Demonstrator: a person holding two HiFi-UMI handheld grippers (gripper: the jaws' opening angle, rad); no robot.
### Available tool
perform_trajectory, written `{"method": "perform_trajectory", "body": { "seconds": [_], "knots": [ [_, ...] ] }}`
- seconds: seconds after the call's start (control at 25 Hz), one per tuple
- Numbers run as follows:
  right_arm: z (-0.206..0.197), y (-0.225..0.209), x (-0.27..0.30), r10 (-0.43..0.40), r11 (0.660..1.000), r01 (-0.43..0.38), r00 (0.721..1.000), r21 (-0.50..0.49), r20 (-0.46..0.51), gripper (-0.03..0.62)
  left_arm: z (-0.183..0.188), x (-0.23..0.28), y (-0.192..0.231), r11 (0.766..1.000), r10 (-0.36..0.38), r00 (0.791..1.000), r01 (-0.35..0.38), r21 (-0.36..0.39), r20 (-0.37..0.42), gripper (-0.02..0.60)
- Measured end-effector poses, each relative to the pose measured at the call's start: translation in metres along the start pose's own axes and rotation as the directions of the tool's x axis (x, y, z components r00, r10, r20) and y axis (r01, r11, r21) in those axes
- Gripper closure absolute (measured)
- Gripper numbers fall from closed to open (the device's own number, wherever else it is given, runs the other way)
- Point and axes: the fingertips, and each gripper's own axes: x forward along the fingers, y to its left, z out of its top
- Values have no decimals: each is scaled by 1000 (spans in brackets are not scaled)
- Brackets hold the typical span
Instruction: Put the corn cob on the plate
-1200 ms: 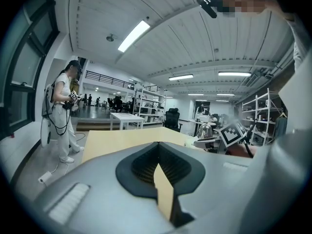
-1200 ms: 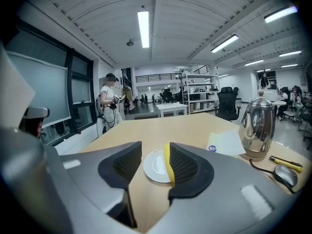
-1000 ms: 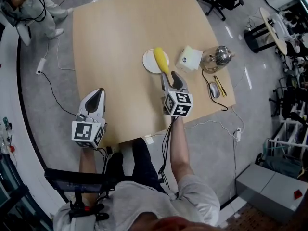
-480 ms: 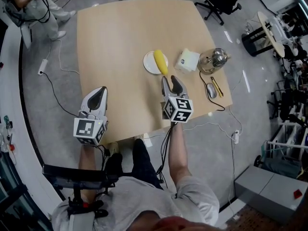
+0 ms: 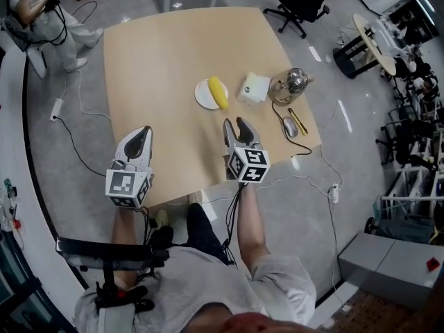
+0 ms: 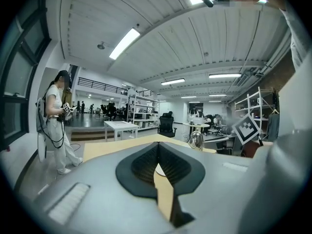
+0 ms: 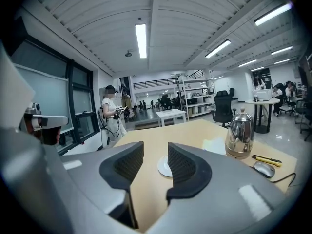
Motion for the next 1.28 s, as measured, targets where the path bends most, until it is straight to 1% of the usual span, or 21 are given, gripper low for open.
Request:
{"method": "perform_trajectory", "body": {
  "seconds": [0.36,0.64,0.92,1.28],
  "knots": [
    [14,11,-28,-8,1000,8,1000,-9,17,437,18,-6,-12,999,-33,999,32,26,39,561],
    [24,18,-41,-35,999,36,999,-33,38,442,32,-15,-14,997,-55,997,52,52,56,561],
    [36,26,-61,-49,999,51,996,-19,73,451,46,-21,-22,994,-85,993,80,69,76,561],
    [33,24,-85,-83,996,87,991,-27,108,456,44,-31,-36,990,-120,989,113,84,87,561]
  ]
}}
